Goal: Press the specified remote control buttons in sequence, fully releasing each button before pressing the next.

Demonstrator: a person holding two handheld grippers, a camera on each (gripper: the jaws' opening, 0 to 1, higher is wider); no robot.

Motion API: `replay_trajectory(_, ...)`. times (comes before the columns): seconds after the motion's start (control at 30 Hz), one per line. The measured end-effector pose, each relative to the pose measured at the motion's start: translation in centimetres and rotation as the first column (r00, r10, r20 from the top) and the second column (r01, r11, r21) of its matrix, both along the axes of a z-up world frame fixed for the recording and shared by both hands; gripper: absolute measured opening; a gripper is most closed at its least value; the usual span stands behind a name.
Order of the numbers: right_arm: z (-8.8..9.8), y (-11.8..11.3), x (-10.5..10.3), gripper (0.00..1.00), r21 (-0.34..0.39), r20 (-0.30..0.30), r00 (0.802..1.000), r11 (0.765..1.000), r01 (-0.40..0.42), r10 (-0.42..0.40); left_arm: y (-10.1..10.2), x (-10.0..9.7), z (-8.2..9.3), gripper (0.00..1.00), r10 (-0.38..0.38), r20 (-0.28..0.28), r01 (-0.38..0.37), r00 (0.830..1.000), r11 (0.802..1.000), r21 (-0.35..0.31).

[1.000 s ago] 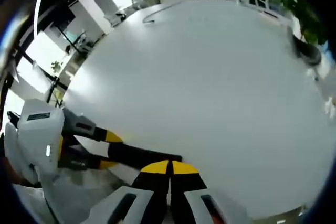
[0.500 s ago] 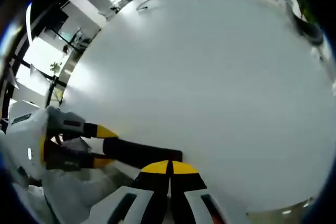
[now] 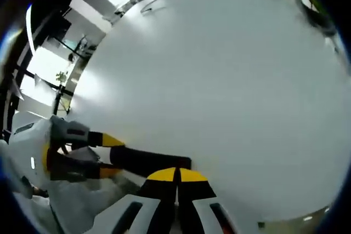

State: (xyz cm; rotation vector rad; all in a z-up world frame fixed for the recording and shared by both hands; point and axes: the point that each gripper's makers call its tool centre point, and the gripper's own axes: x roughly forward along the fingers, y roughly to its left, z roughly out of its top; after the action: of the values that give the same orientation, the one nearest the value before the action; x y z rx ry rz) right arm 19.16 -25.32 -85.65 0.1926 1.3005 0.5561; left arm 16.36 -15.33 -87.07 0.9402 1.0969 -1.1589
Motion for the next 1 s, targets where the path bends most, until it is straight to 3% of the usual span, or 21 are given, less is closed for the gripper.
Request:
replay_trajectory(0.67, 0.1, 0.1, 0.0, 0.0, 0.0, -0.031, 1.0, 1.0, 0.001, -0.001, 0.0, 0.0, 0.0, 0.24, -0.018, -0.004, 0.018, 1.0, 1.0, -0.015)
replay_trajectory(0.87, 0.8, 1.1, 0.0, 0.0, 0.073, -0.036, 0.999, 0.997, 0.004, -0.002, 0.1, 0.1, 0.0, 0.24, -0.013, -0.005, 0.013, 1.0, 0.999, -0.036)
replay_trajectory(1.0, 0.7, 1.2, -0.1, 0.0, 0.082, -0.048, 0.999, 0.997, 0.003, 0.001, 0.1, 0.0, 0.1, 0.24, -0.018, 0.0, 0.018, 1.0, 0.998, -0.059)
